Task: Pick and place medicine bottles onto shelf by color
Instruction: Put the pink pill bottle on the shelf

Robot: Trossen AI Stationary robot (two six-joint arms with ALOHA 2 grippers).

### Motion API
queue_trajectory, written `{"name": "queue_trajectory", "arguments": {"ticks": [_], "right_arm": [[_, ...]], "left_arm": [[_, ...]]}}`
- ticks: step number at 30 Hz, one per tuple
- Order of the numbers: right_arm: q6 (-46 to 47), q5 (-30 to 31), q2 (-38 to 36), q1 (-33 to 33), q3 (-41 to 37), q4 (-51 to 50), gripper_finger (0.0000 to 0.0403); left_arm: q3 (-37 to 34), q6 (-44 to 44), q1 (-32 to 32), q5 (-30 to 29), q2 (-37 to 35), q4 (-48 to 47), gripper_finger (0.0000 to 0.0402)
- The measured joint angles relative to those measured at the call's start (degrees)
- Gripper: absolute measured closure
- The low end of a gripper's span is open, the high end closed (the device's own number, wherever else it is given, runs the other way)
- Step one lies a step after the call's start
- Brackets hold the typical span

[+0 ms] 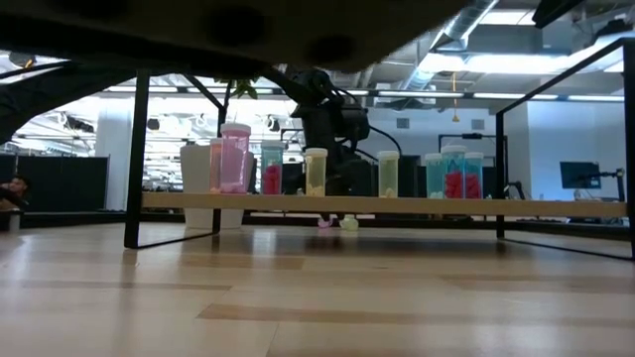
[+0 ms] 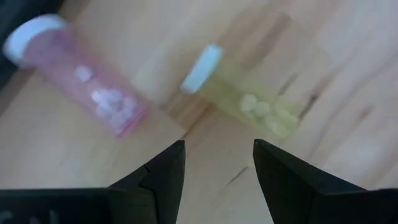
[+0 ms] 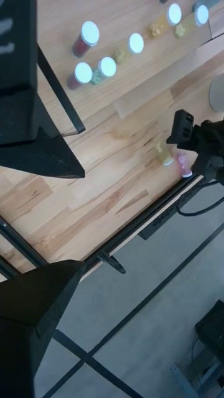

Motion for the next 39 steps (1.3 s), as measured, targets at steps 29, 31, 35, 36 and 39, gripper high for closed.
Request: {"name": "queue_trajectory", "arguments": {"ticks": [29,31,35,36,39], "right_arm": [[0.0,0.0,0.0,0.0,0.0,0.0,0.0153],[0.0,0.0,0.0,0.0,0.0,0.0,0.0153],[0.0,0.0,0.0,0.0,0.0,0.0,0.0153],[0.0,0.0,0.0,0.0,0.0,0.0,0.0153],[0.0,0.0,0.0,0.0,0.0,0.0,0.0153]], "left_arm": [[5.9,23.4,0.4,-24.6,-0.1,6.5,0.0226],[6.0,24.9,0.6,-29.2,-0.1,5.3,0.0226],[5.7,24.2,1.1,-26.6,-0.1,4.2,0.0226],[5.2,23.4,1.2,-25.9,-0.1,4.3,0.0226],[3.7,21.1,1.4,-27.9,0.1,4.2,0.0226]]}}
